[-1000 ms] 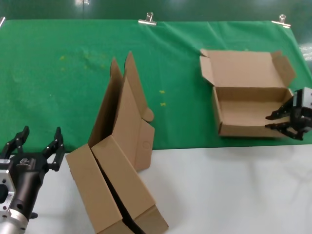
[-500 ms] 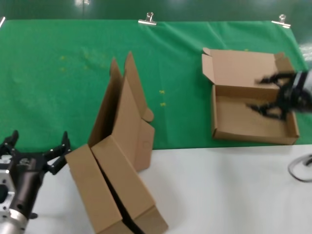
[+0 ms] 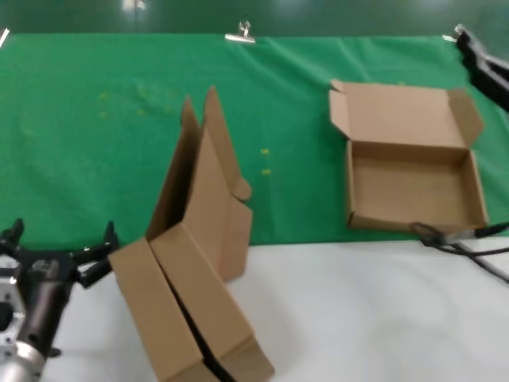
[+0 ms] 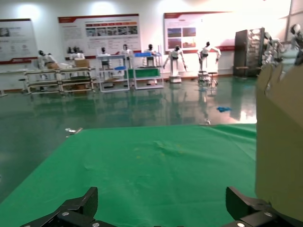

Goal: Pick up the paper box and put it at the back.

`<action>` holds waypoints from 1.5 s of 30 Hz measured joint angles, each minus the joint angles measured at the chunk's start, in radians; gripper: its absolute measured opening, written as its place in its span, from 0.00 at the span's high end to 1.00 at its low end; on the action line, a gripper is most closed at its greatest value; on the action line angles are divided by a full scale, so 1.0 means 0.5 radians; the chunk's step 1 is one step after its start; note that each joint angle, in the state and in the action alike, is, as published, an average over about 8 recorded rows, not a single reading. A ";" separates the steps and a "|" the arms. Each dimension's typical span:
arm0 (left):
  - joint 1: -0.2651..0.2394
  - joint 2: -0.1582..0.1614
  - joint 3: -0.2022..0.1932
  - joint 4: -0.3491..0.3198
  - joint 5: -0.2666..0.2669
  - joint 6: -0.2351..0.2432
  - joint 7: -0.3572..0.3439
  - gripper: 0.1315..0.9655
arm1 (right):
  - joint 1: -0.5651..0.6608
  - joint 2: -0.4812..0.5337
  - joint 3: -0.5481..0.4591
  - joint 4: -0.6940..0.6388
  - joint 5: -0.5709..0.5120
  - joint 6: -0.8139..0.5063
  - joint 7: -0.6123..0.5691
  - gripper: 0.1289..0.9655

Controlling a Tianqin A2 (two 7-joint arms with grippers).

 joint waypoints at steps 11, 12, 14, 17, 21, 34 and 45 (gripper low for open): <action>0.000 0.000 0.000 0.000 0.000 0.000 0.000 0.00 | -0.841 -0.680 0.598 0.838 -0.322 -0.029 0.809 0.13; 0.000 0.000 0.000 0.000 0.000 0.000 0.000 0.00 | -0.880 -0.697 0.597 0.877 -0.342 -0.019 0.849 0.12; 0.000 0.000 0.000 0.000 0.000 0.000 0.000 0.00 | -0.933 -0.717 0.590 0.929 -0.368 0.003 0.901 0.09; 0.000 0.000 0.000 0.000 0.000 0.000 0.000 0.00 | -0.956 -0.720 0.577 0.947 -0.378 0.024 0.914 0.04; 0.000 0.000 0.000 0.000 0.000 0.000 0.000 0.00 | -0.962 -0.706 0.545 0.941 -0.377 0.061 0.887 0.04; 0.000 0.000 0.000 0.000 0.000 0.000 0.000 0.00 | -0.993 -0.625 0.365 0.898 -0.369 0.265 0.722 0.00; 0.000 0.000 0.000 0.000 0.000 0.000 0.000 0.00 | -1.022 -0.551 0.198 0.859 -0.362 0.454 0.571 0.00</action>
